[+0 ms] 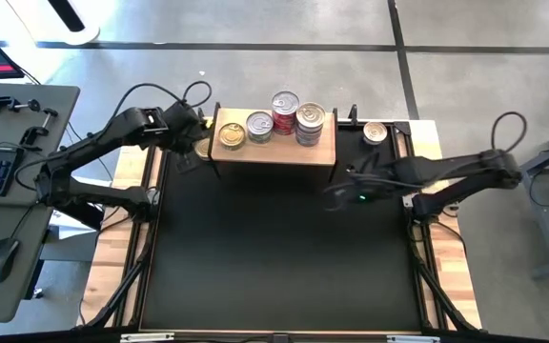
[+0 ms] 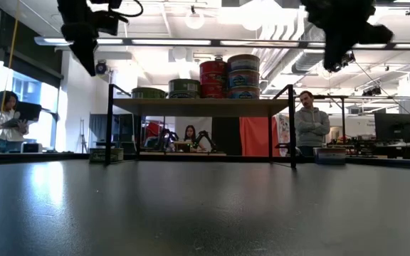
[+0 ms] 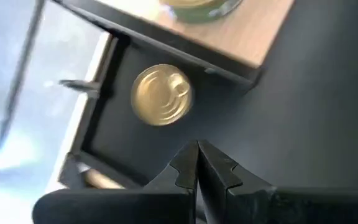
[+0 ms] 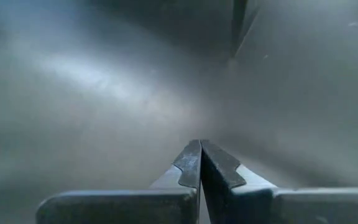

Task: Stack canned seafood by type on shelf
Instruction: Adjust the shelf

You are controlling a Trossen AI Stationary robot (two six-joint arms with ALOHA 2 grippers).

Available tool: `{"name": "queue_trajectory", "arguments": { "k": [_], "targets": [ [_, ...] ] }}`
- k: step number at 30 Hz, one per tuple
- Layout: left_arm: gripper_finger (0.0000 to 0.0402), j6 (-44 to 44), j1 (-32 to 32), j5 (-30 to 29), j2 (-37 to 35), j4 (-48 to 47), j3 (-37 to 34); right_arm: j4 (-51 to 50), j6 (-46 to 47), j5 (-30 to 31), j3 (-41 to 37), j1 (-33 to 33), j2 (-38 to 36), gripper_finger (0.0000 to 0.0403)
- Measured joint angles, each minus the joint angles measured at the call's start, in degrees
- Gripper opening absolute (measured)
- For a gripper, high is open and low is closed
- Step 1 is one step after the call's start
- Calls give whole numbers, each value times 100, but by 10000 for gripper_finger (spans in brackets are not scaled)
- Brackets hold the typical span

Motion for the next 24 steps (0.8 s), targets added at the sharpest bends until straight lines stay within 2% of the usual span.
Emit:
{"name": "queue_trajectory", "arguments": {
  "k": [4, 9, 16, 19, 24],
  "targets": [
    [0, 552, -17, -29, 50, 23, 0, 656, -57, 16, -924, 209, -791, 0],
    [0, 887, -17, -122, 437, 49, 0, 1056, -239, 43, -1495, 276, -1543, 0],
    [0, 1638, -54, -386, 1124, 324, 0, 1290, -385, 264, -1622, 308, -2047, 0],
    [0, 1955, -8, -48, 1267, 607, 0, 1424, -473, 451, -1604, 328, -2117, 0],
    [0, 2310, -10, -34, 1414, 780, 0, 1460, -484, 476, -1603, 328, -2116, 0]
  ]
}}
